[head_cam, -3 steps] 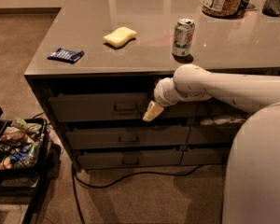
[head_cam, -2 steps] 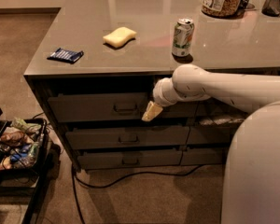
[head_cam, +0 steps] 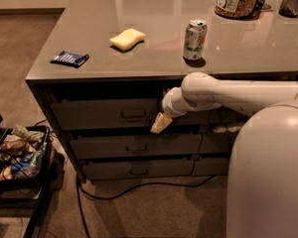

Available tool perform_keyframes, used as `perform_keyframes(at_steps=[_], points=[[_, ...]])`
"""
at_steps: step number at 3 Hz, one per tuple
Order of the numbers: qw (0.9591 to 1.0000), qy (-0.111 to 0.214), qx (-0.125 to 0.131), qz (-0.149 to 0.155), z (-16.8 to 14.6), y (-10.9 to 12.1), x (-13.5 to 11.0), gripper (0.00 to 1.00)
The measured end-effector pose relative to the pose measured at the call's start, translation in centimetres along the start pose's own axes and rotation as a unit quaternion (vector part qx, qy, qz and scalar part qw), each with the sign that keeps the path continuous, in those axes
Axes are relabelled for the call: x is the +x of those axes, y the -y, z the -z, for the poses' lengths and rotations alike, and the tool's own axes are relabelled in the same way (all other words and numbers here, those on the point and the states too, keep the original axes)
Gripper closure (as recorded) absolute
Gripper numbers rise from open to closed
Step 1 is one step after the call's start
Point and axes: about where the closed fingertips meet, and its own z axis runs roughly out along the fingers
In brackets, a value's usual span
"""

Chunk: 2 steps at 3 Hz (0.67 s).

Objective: Open top drawer

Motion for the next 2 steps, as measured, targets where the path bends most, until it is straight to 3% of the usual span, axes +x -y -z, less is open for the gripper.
perform_keyframes(at_steps=[2], points=[[1.0, 0.0, 0.0, 0.0, -0.01, -0.01, 0.0, 0.42]])
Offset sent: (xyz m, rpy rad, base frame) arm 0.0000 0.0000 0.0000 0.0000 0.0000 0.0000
